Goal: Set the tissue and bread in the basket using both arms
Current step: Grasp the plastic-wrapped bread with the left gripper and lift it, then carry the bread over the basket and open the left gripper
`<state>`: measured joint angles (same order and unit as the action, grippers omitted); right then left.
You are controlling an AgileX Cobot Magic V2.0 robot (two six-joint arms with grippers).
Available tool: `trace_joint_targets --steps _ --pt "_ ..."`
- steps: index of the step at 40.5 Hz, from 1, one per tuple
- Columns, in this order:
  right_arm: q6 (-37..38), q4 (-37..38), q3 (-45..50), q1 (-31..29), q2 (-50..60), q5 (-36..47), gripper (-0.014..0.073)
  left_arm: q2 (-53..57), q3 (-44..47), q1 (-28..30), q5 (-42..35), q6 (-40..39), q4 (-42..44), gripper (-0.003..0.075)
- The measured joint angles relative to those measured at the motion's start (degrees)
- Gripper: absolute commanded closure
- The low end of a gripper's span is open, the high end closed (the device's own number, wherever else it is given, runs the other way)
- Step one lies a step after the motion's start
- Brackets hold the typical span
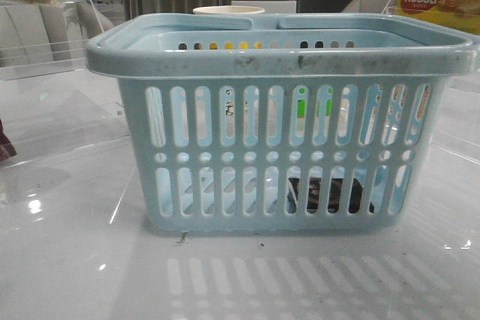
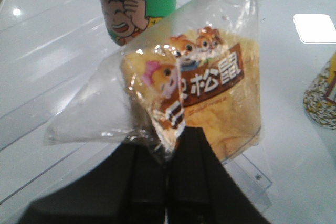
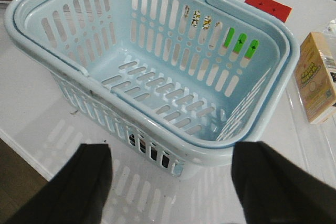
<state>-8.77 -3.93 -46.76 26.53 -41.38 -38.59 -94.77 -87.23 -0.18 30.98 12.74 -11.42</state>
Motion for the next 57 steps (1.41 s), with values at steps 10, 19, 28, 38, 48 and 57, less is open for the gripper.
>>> trace_joint_targets --steps 10,19,28,38,48,57 --pt "0.0 0.0 0.0 0.0 0.0 0.0 0.0012 7.7 0.0 -9.1 7.8 4.7 0.1 0.0629" --pt "0.0 0.0 0.0 0.0 0.0 0.0 0.0012 9.0 0.0 -22.2 11.2 5.4 0.1 0.0629" --pt "0.0 0.0 0.0 0.0 0.0 0.0 0.0012 8.2 0.0 -33.2 10.6 5.5 0.1 0.0629" --pt "0.0 0.0 0.0 0.0 0.0 0.0 0.0012 2.1 0.0 -36.7 10.1 5.5 0.1 0.0629" --pt "0.0 0.0 0.0 0.0 0.0 0.0 0.0012 -5.6 0.0 -36.7 9.7 5.5 0.2 0.0605" --pt "0.0 0.0 0.0 0.0 0.0 0.0 0.0012 -9.1 0.0 -36.7 9.2 5.5 0.2 0.0247"
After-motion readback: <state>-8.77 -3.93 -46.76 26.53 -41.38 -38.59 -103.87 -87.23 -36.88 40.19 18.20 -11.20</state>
